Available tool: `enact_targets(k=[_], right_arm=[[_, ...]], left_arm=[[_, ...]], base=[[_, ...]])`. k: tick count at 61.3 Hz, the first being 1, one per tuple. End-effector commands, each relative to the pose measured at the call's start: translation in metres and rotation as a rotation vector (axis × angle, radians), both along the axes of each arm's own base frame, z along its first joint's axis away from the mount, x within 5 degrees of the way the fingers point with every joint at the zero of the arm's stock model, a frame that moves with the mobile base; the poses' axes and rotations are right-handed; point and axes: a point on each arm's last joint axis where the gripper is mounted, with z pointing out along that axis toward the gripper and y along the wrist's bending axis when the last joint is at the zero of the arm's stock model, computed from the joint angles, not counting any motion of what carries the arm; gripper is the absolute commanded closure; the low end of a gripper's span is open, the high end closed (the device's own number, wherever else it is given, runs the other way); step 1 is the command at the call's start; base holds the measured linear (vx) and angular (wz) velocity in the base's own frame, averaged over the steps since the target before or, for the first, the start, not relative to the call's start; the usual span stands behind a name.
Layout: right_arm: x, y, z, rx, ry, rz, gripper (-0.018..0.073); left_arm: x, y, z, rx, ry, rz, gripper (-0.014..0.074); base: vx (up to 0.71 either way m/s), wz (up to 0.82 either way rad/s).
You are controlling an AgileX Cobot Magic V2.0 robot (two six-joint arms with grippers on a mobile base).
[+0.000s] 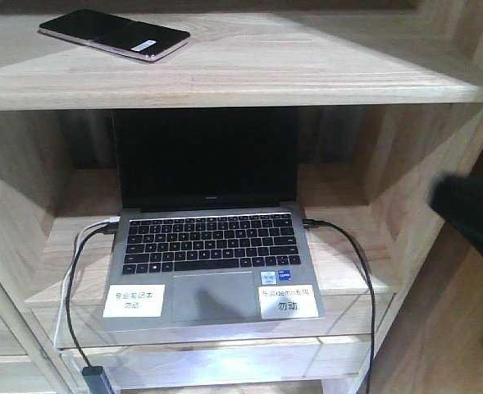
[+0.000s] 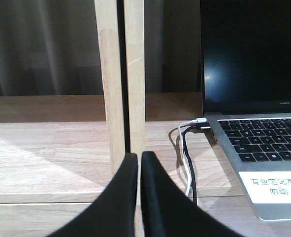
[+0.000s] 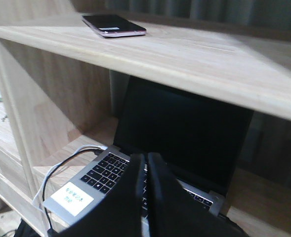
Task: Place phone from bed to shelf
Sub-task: 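Withdraw the right gripper down away from the shelf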
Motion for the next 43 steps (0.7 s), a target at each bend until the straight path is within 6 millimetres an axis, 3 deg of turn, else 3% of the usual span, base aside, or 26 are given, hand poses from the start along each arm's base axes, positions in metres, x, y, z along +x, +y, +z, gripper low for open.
enact_targets(k=[1,16,43], right_arm=[[-0.014,-0.009,0.005,0.065,-0.089,-0.038,0.0568],[-0.042,-0.02,-0.015,0.096,-0.139,-0.032,0.0568],[-0.046,-0.021,-0.024,0.095,-0.131,-0.026,0.0568]], left_arm=[[0.0,0.001,0.006,-0.006,-0.076,0.011,0.0596],[0.0,0.001,0.006,-0.006,-0.076,0.011,0.0596],[0.0,0.001,0.006,-0.006,-0.076,0.011,0.0596]], base=[[0.0,0.0],[0.0,0.0],[0.0,0.0]])
